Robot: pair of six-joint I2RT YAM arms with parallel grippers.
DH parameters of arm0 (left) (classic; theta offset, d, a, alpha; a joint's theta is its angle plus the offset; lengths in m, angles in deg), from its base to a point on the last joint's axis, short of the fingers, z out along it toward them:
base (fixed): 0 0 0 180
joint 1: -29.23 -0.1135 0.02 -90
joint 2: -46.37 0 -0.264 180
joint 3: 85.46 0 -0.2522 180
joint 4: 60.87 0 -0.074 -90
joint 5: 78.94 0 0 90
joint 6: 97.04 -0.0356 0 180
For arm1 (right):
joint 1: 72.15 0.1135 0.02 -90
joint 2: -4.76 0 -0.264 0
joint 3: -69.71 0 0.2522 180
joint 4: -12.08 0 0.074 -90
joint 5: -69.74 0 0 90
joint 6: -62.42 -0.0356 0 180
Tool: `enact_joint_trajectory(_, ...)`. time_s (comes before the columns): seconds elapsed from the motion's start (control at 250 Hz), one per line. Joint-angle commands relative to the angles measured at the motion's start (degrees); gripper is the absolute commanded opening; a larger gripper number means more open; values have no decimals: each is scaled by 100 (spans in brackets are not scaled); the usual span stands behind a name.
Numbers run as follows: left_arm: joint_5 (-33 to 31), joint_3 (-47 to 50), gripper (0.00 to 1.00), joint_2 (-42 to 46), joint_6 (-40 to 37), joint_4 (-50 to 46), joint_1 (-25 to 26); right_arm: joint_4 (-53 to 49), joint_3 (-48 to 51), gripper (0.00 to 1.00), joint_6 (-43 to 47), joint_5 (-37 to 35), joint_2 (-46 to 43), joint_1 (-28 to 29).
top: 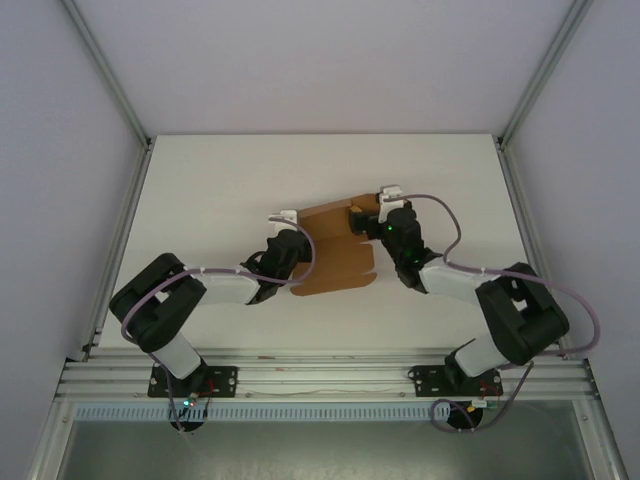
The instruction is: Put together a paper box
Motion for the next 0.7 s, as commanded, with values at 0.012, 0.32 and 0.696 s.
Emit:
enact_joint_trajectory(0.012,562,-308,0,194,90,38,305,971,-185,100,-66,-874,267,482)
enact_joint_trajectory(0.32,230,-304,0,378,381,-160,311,408,268,100,-407,-1672,-483,600)
enact_joint_trajectory(0.696,-581,-448,0,597,-43,-400,307,-3242,1304,100,-1210,-1422,-4027,330)
